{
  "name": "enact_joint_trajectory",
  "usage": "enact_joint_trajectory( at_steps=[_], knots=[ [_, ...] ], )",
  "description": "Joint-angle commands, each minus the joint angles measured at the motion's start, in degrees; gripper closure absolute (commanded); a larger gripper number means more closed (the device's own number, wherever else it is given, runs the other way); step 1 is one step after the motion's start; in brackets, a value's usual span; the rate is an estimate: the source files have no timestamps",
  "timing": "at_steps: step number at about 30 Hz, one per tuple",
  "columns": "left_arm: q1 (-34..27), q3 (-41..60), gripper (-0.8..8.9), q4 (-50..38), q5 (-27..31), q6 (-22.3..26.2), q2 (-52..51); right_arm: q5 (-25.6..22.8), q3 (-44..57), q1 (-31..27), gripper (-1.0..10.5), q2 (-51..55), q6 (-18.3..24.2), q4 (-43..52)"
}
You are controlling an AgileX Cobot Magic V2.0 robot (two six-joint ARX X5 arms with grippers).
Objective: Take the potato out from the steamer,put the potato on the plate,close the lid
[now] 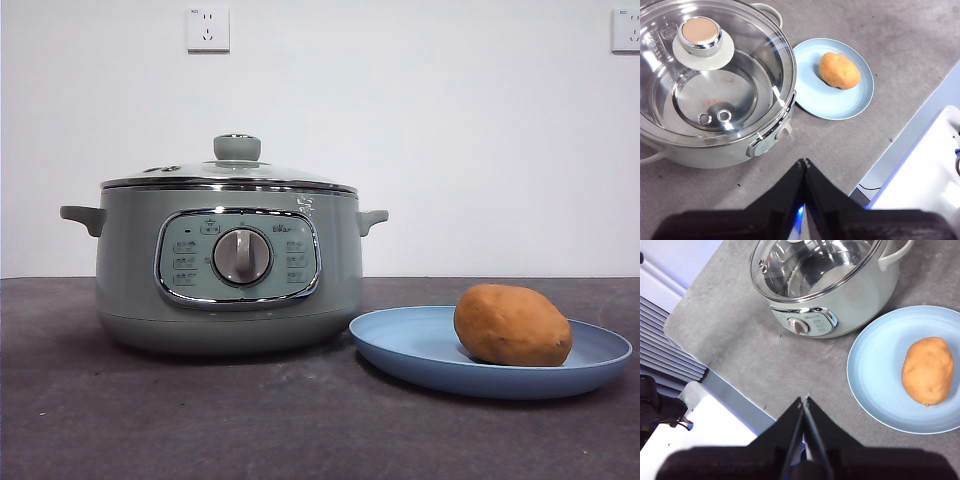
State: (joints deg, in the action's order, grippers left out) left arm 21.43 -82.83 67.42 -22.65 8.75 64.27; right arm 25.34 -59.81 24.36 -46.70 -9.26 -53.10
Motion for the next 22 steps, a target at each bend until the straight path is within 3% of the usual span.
enact_joint_trajectory(
  at_steps=[1, 9, 11, 16, 22],
  knots=[
    [0.0, -0.2, 8.18, -0.2, 0.0, -0.1, 0.0, -0.2, -0.1, 0.1, 9.5, 0.0, -0.1, 0.3],
    [-0.9, -0.2, 8.18, -3.3, 4.3, 0.8, -0.2, -0.2, -0.1, 0.1, 9.5, 0.0, -0.1, 0.3],
    [-3.6, 0.0, 8.18, -8.0, 7.1, 0.8, -1.9, -0.2, -0.1, 0.1, 9.5, 0.0, -0.1, 0.3],
    [-12.3, 1.9, 8.18, -19.3, 7.3, 0.3, -8.6, -0.2, -0.1, 0.1, 9.5, 0.0, -0.1, 0.3],
    [-21.6, 16.2, 8.18, -38.8, 11.1, 0.3, -20.9, -0.2, -0.1, 0.1, 9.5, 0.0, -0.1, 0.3]
  ],
)
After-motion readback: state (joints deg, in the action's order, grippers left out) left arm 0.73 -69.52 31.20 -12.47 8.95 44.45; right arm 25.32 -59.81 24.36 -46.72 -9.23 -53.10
